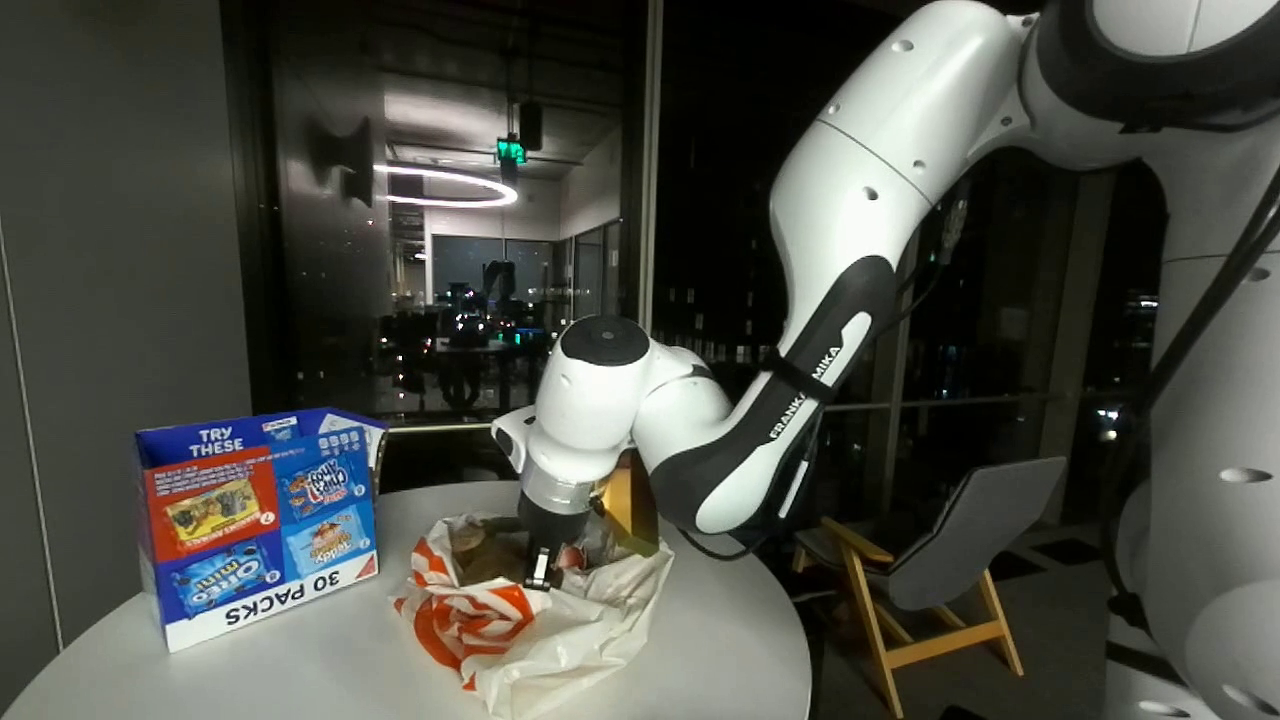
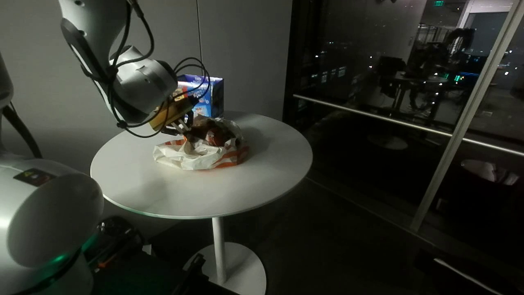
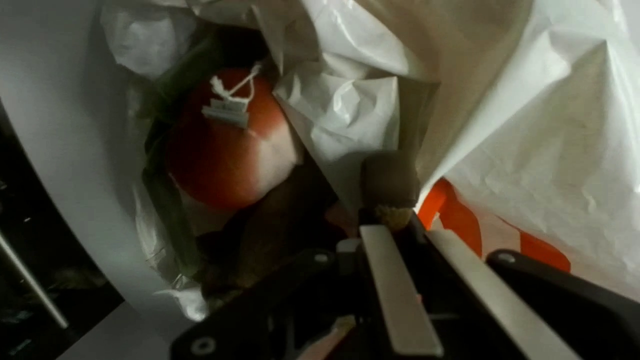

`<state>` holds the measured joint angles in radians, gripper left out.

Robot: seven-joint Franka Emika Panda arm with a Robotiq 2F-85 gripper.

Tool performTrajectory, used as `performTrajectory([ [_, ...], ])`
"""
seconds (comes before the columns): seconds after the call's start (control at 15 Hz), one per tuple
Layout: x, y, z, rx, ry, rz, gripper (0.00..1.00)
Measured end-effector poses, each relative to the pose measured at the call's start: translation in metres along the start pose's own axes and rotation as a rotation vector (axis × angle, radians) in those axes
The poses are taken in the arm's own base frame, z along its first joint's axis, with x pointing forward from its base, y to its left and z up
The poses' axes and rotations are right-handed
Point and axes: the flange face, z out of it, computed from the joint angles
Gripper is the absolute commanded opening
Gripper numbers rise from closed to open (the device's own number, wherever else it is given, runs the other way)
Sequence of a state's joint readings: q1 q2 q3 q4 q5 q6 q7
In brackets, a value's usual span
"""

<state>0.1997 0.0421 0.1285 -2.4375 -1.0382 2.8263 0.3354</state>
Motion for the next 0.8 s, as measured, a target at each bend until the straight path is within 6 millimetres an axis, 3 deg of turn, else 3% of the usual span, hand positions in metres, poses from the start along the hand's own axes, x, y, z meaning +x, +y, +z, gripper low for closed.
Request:
performTrajectory([
  [0.07, 0.0, -0.004, 0.001, 0.035, -0.01, 0.018, 0.1],
  [0.13, 0.0, -0.006, 0.001, 0.065, -0.017, 0.035, 0.39],
  [0.2, 0.0, -0.008, 0.0, 0.088, -0.022, 0.049, 0.4],
  [0.47, 0.003, -0.006, -0.007, 0.14, -0.021, 0.099, 0.69],
  [0.53, 0.004, -0.004, -0.01, 0.148, -0.018, 0.11, 0.26],
  [0.6, 0.005, -0.002, -0.012, 0.156, -0.014, 0.118, 0.3],
  [0.67, 0.005, 0.0, -0.015, 0.164, -0.012, 0.128, 0.8],
  [0.8, 0.005, 0.004, -0.017, 0.187, -0.019, 0.148, 0.77],
])
